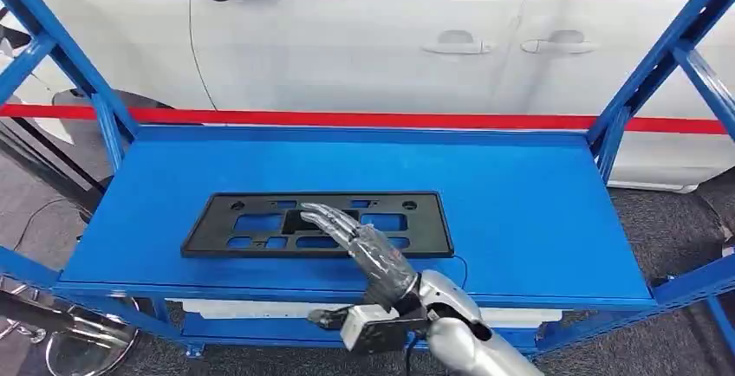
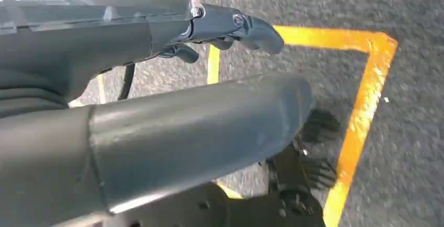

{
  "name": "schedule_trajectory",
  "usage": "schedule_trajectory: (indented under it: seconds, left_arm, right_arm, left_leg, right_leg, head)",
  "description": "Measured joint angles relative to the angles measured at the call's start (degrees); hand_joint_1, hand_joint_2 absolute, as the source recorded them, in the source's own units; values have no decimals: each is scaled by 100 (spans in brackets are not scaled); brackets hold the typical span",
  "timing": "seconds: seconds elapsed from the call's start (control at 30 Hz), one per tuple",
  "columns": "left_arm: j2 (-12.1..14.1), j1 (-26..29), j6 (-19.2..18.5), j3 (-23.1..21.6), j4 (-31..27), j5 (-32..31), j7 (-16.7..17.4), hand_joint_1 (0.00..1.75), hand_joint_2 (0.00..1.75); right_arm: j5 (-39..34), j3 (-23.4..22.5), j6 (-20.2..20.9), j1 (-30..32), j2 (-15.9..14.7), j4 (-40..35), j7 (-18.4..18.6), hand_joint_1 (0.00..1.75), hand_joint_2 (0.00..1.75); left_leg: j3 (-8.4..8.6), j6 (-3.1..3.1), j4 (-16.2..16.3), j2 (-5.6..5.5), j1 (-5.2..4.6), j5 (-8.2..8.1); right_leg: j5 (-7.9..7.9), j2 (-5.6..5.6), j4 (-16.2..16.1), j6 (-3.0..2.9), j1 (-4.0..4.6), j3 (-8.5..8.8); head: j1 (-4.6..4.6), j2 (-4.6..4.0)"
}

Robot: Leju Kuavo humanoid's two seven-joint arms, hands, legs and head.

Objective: Take the parts from the cabinet and place them on the table.

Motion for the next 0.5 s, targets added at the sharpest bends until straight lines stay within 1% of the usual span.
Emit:
schedule_trajectory:
  seconds: [0.03,0.07,0.1,0.13,0.17,0.2,0.23,0.27,0.3,0.33,0.37,0.4,0.43,0.47,0.5]
  left_arm:
    - [-15,-7,-15,-22,0,-13,-26,0,0]
    - [-15,-19,-35,-37,0,-20,-52,0,0]
    - [-15,-31,-61,-52,-2,-50,-85,0,0]
    - [-20,-34,-70,-61,0,-61,-114,0,0]
    - [-22,-31,-72,-76,-2,-72,-122,0,0]
    - [-22,-21,-72,-105,0,-92,-124,0,0]
    - [-22,-15,-72,-118,0,-116,-122,0,0]
    - [-22,-16,-72,-142,0,-122,-107,0,0]
    - [-24,-21,-72,-162,0,-136,-87,0,0]
    - [-24,-27,-72,-177,0,-140,-68,0,0]
    - [-22,-32,-72,-188,0,-153,-59,0,0]
    - [-22,-43,-72,-190,0,-164,-46,0,0]
    - [-22,-41,-72,-192,0,-170,-44,0,0]
    - [-24,-41,-72,-197,0,-173,-39,0,0]
    - [-24,-45,-72,-201,0,-173,-28,0,0]
  right_arm:
    - [188,48,-114,-110,22,140,98,0,175]
    - [306,81,-208,-227,48,243,155,0,175]
    - [513,127,-367,-307,70,426,262,0,175]
    - [745,157,-534,-346,81,604,338,0,175]
    - [946,166,-669,-372,81,728,394,0,175]
    - [1266,179,-879,-393,96,912,518,0,175]
    - [1545,181,-1048,-420,96,1068,620,0,175]
    - [1731,183,-1147,-451,100,1163,695,0,175]
    - [1947,183,-1250,-497,116,1268,789,0,175]
    - [2157,183,-1334,-541,131,1360,878,0,175]
    - [2378,192,-1423,-579,151,1484,964,0,175]
    - [2510,196,-1470,-597,168,1588,1027,0,175]
    - [2554,201,-1492,-598,177,1654,1049,0,175]
    - [2576,209,-1501,-603,181,1708,1053,0,175]
    - [2587,220,-1505,-619,207,1748,1057,0,175]
  left_leg:
    - [-3,4,-39,16,11,35]
    - [-18,28,-45,18,16,53]
    - [-29,35,-41,17,15,57]
    - [-35,36,-39,14,14,57]
    - [-39,35,-37,9,16,57]
    - [-37,34,-31,3,21,55]
    - [-33,26,-22,-1,27,50]
    - [-28,8,-8,-9,34,38]
    - [-13,-19,6,-12,44,20]
    - [-3,-48,25,-11,48,-2]
    - [-33,-80,44,-10,16,-20]
    - [-43,-111,43,-13,23,-14]
    - [-38,-142,34,-14,23,-16]
    - [-31,-180,21,-13,40,-8]
    - [-24,-227,24,-13,40,-23]
  right_leg:
    - [-84,6,88,45,-29,-25]
    - [-291,1,347,99,-46,-145]
    - [-522,0,750,127,-78,-318]
    - [-730,-1,1219,156,-108,-529]
    - [-843,-1,1582,183,-131,-695]
    - [-806,-4,1684,206,-162,-747]
    - [-633,-7,1497,224,-188,-657]
    - [-383,-8,1100,231,-206,-460]
    - [-104,-10,533,229,-219,-176]
    - [-4,-10,71,213,-223,23]
    - [-80,-6,7,181,-177,76]
    - [-61,0,4,132,-171,59]
    - [-67,2,5,108,-158,53]
    - [-66,5,6,68,-140,48]
    - [-40,9,-45,15,-170,59]
  head:
    - [4,0]
    - [2,0]
    - [2,0]
    - [2,-2]
    - [2,0]
    - [2,0]
    - [2,0]
    - [2,0]
    - [2,0]
    - [2,0]
    - [2,0]
    - [0,0]
    - [2,0]
    - [2,0]
    - [0,0]
